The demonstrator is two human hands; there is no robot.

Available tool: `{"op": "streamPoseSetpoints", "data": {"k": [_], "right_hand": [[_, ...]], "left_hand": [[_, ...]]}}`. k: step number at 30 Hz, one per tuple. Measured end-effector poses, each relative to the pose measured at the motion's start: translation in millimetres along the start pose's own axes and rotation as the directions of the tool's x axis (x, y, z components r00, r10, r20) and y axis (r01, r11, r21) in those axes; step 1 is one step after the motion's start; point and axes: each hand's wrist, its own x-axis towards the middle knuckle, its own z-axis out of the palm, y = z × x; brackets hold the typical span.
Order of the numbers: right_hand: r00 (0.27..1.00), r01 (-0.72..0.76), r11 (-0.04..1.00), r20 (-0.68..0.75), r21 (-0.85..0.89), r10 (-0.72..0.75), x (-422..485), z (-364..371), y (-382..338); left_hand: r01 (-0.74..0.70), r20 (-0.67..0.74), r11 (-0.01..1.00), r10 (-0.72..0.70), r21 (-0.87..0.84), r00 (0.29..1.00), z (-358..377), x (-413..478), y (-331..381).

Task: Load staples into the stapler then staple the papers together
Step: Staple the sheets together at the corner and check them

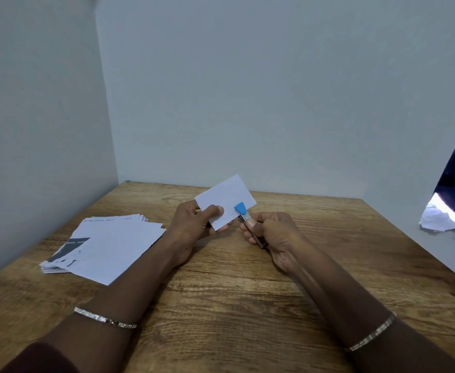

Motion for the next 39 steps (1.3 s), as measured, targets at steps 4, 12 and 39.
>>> {"op": "streamPoseSetpoints", "data": {"k": [4,12,39], "right_hand": [[0.997,0.017,1.000,0.073,0.015,-0.018,1.8,-5.5,2.4],[0.803,0.402,0.647,-0.091,-0.648,-0.589,-5.7,-1.2,6.9],[0.557,0.485,0.105,0.213,-0.868,-0.803,-14.1,-0.6,-5.0]], "left_hand": [[0.018,-0.028,1.000,-0.019,-0.021,0.999,-0.1,0.7,0.3],[-0.054,-0.056,0.996,0.050,-0.078,0.997,-5.1,3.3,-0.5],[-0.080,-0.030,0.996,0.082,0.048,0.996,-6.3,0.1,0.3]]}}
